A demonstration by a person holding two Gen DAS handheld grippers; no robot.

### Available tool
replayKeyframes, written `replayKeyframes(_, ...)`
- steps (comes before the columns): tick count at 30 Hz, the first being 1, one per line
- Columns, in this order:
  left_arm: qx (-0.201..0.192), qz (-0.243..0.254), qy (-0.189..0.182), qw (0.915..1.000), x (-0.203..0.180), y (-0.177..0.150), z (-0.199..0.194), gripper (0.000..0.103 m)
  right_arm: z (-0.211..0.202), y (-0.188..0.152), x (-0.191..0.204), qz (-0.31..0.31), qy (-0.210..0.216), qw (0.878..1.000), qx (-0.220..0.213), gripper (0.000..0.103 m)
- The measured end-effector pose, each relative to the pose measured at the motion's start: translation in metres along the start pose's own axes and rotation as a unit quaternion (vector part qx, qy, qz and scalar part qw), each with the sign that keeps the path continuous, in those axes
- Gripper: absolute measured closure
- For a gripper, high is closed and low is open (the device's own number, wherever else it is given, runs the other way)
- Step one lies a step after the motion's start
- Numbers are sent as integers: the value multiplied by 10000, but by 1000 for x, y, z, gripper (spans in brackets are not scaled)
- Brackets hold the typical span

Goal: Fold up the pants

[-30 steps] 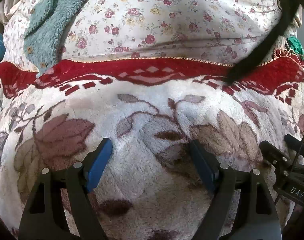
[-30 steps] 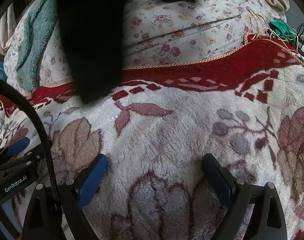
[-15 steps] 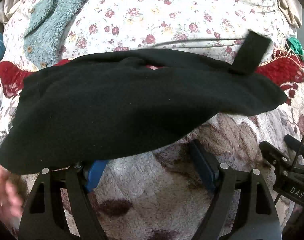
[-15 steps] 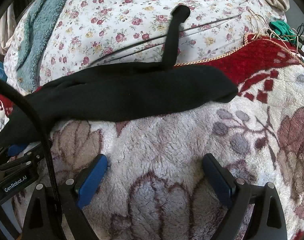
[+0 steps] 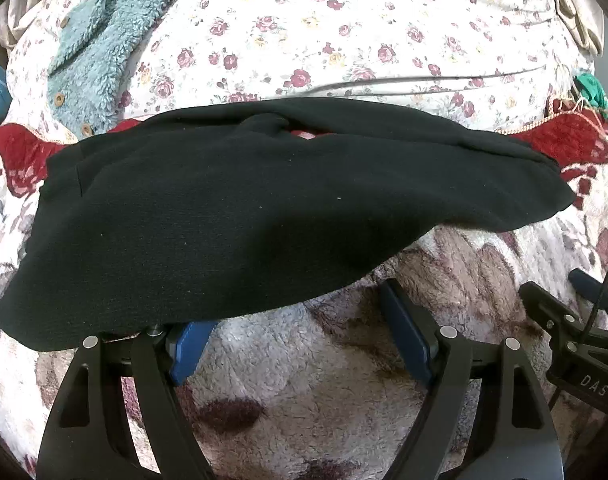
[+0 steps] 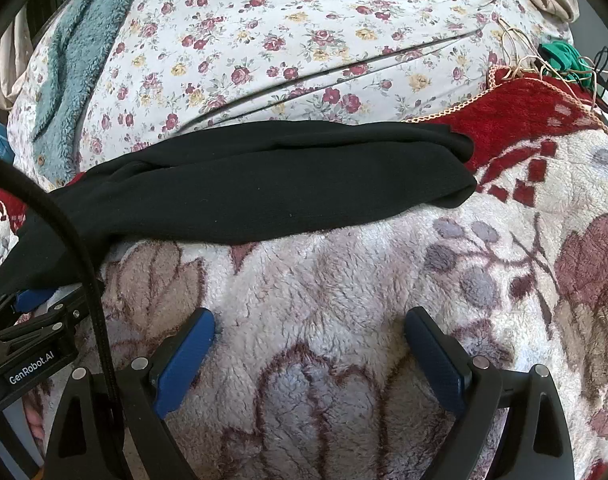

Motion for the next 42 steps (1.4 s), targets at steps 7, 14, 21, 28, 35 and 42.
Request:
replayKeyframes(7, 119, 122, -121, 9998, 0, 1, -4, 22, 4, 1, 1, -39, -43, 9999, 112, 7)
replayKeyframes(14, 70, -164, -204, 9996, 20, -4, -37, 23, -17, 3, 6, 95, 723, 9971, 206, 27)
replayKeyframes(21, -211, -229, 17, 9995, 39, -5, -63, 23, -54, 9, 26, 424, 1351, 9886, -508, 27)
replayKeyframes(28, -31, -919, -118, 9957, 88, -28, -72, 23, -41, 1, 5, 869, 1339, 9871, 96, 27)
replayKeyframes(35, 170, -2041, -141, 9787, 140, -46, -67, 23, -24, 6, -25, 1428, 1491, 9784, 96, 27)
replayKeyframes(42, 69, -2059, -46, 9785, 139, -39, -47, 23, -3, 28, -36, 1632, 1728, 9713, -103, 27)
Point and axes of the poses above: each gripper's, at about its wrist camera, not at the fingertips, and z roughly the way its jaws point, x to its left, y to its top, the point moved 7 cm from there along z, roughly the way its jaws point, and after that the axes turned 4 degrees about z, right-handed, at the moved point
